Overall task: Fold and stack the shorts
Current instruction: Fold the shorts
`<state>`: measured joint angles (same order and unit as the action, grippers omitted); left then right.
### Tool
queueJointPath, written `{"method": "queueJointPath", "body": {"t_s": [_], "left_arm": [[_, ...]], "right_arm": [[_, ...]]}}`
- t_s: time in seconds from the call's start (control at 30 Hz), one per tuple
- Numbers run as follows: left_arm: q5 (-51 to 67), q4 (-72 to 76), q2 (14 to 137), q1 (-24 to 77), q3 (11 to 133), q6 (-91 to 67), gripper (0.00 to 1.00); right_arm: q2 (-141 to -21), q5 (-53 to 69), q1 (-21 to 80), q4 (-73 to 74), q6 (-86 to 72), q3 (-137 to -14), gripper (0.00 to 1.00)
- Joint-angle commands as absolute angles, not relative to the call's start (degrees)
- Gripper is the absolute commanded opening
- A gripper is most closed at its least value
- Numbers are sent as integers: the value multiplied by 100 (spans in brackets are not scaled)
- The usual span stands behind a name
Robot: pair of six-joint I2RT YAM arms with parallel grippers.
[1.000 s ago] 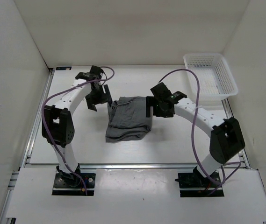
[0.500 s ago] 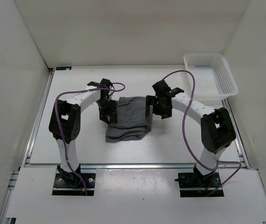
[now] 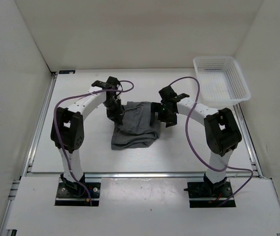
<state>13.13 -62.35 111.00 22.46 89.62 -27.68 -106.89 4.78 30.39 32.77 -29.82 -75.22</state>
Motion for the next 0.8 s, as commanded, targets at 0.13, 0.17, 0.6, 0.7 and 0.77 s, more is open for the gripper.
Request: {"method": "queueJointPath", "body": {"t_s": [0.13, 0.17, 0.6, 0.7, 0.77], "left_arm": [[1775, -6451, 9572, 2268, 8781, -3190, 10], [1775, -6390, 9415, 2268, 8658, -3260, 10], [318, -6213, 9510, 2215, 7329, -3753, 28], [-165, -6512, 9439, 2101, 7926, -3701, 36], [-229, -6732, 9317, 1944, 8164, -3700, 36]], "right_arm": [[-10266, 404, 3015, 3076, -2962, -7690, 100], [-10266, 343, 3015, 3128, -2962, -7690, 100], [-9968, 89, 3015, 3383, -2734, -7638, 100], [-9748, -166, 3015, 3594, -2733, -7751, 100], [-9625, -254, 3067, 3664, -2672, -7839, 99]]}}
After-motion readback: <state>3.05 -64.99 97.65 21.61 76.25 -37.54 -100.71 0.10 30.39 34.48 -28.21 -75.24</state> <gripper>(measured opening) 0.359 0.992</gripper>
